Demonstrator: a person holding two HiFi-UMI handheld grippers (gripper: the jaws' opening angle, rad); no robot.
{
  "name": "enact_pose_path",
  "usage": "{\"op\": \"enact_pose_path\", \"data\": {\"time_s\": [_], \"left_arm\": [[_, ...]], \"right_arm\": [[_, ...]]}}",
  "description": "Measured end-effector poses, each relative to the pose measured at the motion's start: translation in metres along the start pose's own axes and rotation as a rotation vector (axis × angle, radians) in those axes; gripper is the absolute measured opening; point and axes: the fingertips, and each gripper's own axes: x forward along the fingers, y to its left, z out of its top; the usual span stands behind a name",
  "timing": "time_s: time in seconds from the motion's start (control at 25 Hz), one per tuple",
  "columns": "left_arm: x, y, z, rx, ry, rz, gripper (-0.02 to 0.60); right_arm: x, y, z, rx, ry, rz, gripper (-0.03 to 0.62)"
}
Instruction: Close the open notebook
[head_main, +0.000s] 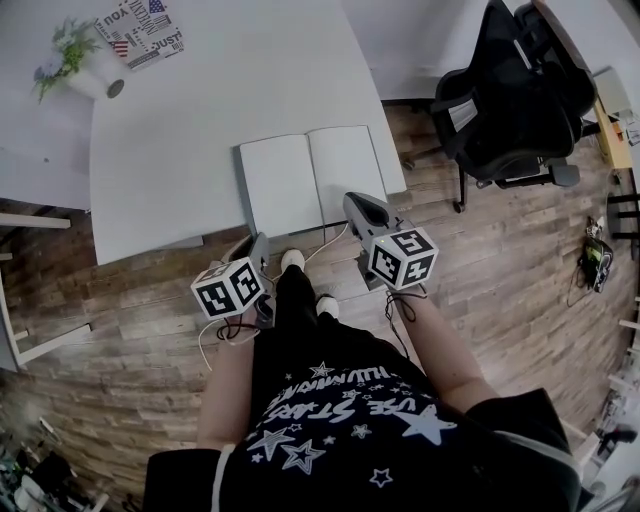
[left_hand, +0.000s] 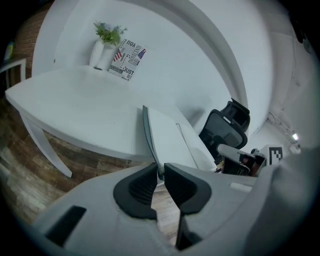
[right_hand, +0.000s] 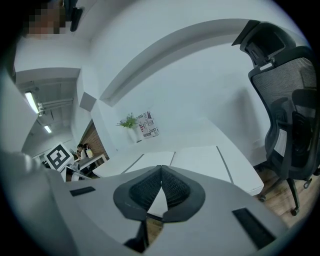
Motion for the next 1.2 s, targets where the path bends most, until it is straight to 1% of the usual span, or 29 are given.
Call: {"op": "enact_pose_path", "data": {"time_s": [0.2,0.52,0.68,1.0,1.2], "left_arm": [[-0.016,-0.025,0.016,0.104,-0.053,0.002,0.057],[-0.03,-0.064,0.036,0.215,-0.122,-0.015,0.055],[-0.034,-0.085,0.041,0.311,-0.158,-0.011,0.055],[-0.031,-0.128,0.046,0.445,-0.186,-0.043,0.052],[-0.022,-0.162,0.046,0.549,-0.189,-0.08,0.051]], "right_arm": [[-0.008,0.001,0.005,-0.001,-0.019,0.001,0.005],[-0.034,-0.004,0.013,0.003,-0.063,-0.019,0.005],[-0.051,-0.009,0.015,0.009,-0.089,-0.04,0.005],[-0.086,-0.024,0.009,0.034,-0.12,-0.081,0.004],[-0.102,-0.036,0.008,0.05,-0.14,-0.107,0.005]]}}
